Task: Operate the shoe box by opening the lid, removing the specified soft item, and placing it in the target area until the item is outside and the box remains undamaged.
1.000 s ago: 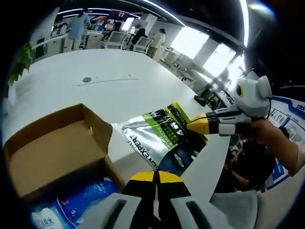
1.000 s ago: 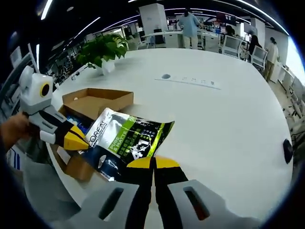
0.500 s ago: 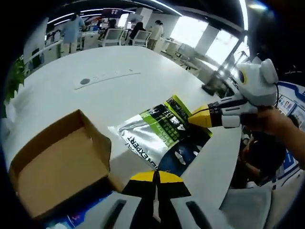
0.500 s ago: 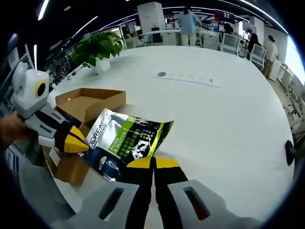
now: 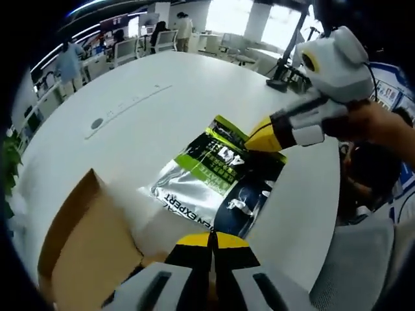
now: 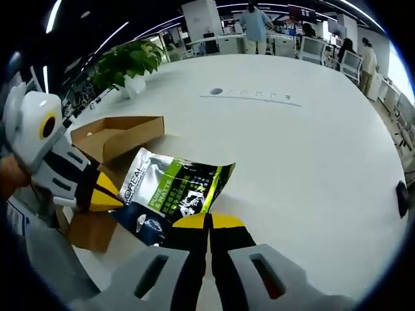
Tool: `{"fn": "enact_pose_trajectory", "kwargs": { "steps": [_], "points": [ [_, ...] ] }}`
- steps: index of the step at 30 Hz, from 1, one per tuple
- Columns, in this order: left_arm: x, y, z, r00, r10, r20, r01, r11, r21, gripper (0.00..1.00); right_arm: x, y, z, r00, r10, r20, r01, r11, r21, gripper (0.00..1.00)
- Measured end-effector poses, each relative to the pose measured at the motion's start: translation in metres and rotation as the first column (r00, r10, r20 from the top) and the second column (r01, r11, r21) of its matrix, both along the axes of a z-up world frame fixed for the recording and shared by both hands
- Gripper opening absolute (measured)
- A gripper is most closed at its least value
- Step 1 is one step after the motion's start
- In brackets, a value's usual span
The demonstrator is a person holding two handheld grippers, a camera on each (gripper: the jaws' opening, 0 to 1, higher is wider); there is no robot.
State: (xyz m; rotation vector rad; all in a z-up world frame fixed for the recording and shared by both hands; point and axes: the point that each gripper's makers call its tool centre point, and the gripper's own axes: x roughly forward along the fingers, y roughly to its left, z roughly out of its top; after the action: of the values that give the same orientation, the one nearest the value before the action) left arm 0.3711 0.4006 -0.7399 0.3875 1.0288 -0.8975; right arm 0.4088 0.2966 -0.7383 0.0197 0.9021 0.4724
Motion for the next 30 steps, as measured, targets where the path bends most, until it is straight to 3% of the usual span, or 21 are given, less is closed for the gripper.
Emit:
{"fn": "enact_pose_trajectory", "kwargs": {
  "steps": [6, 11, 21, 30],
  "points": [
    [-0.001, -0.001, -0.011, 0.998, -0.067, 0.004, 0.067, 0.996, 0.06, 0.0, -0.002, 0.0, -0.011, 1.0, -0.008, -0.018, 0.008, 1.0, 0.011, 0.0],
    [0.003, -0.003, -0.016, 0.989, -0.144, 0.023, 0.14, 0.982, 0.13, 0.0, -0.002, -0.002, -0.019, 1.0, -0.01, -0.03, 0.01, 1.0, 0.005, 0.0],
    [0.004, -0.007, -0.028, 0.977, -0.212, 0.018, 0.206, 0.963, 0.177, 0.0, 0.001, -0.007, -0.03, 0.999, -0.023, -0.04, 0.024, 1.0, 0.02, 0.0],
    [0.002, -0.005, -0.042, 0.953, -0.302, 0.028, 0.284, 0.922, 0.263, 0.01, 0.002, -0.002, -0.042, 0.999, -0.012, -0.047, 0.013, 1.0, 0.024, 0.0]
  ]
}}
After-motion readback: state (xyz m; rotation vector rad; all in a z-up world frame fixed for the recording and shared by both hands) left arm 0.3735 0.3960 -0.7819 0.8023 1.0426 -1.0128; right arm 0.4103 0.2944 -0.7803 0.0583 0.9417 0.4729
